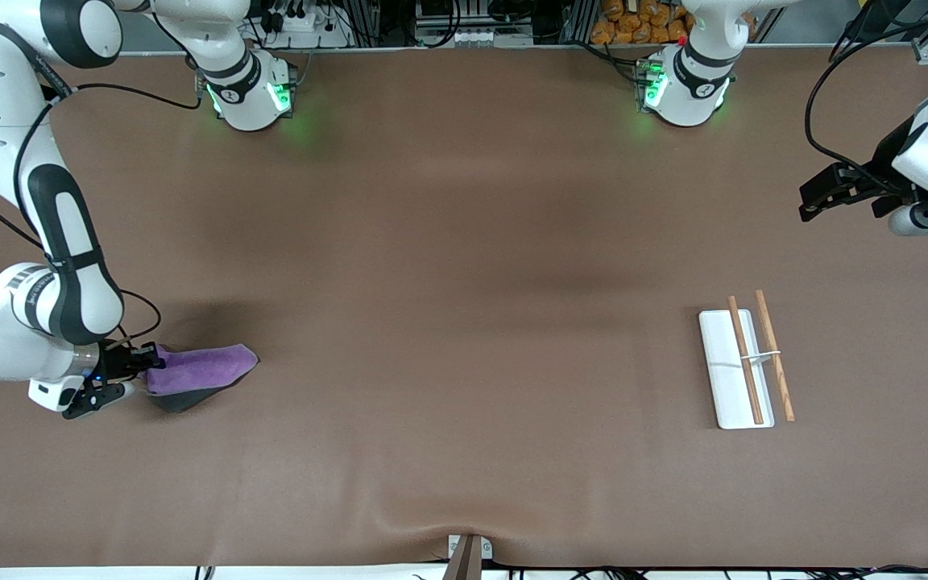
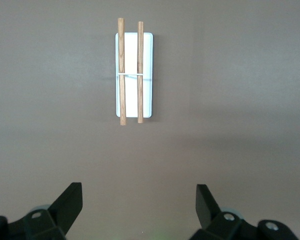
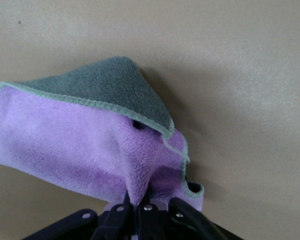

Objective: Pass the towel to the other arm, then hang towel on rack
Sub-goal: 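Close the right gripper on the towel corner and lift it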

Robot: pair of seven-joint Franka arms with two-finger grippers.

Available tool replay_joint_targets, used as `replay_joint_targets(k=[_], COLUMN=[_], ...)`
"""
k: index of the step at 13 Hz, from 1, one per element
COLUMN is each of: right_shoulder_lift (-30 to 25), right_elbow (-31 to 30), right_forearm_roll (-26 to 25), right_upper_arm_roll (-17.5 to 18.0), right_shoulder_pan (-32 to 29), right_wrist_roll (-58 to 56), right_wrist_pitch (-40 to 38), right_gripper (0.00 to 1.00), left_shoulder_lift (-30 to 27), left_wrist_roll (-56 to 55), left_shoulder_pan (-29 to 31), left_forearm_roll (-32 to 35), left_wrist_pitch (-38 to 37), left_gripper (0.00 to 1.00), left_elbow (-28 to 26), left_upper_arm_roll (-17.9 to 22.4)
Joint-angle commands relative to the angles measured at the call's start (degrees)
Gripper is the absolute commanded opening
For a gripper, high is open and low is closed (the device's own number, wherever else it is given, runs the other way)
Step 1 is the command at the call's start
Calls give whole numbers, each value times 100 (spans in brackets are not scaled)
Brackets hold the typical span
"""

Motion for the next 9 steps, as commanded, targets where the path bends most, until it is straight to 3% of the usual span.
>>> replay_joint_targets(k=[1, 6, 9], right_shoulder_lift=[-118, -224, -259], right_elbow=[109, 1329, 1551], right_forearm_roll=[121, -229, -363], right_upper_arm_roll=[87, 87, 105], right_shoulder_pan=[-115, 138, 411], right_wrist_roll=[-290, -537, -572], right_wrist_pitch=[-37, -1283, -1416], right_gripper=[0, 0, 0], left_shoulder_lift=[21, 30, 39], left_wrist_roll=[120, 120, 129], left_shoulder_pan=[31, 31, 31], left_forearm_roll=[-58, -58, -58], left_wrist_pitch=[-85, -85, -85], left_gripper=[100, 100, 100], left_elbow=[76, 76, 68], left_upper_arm_roll=[-10, -10, -10])
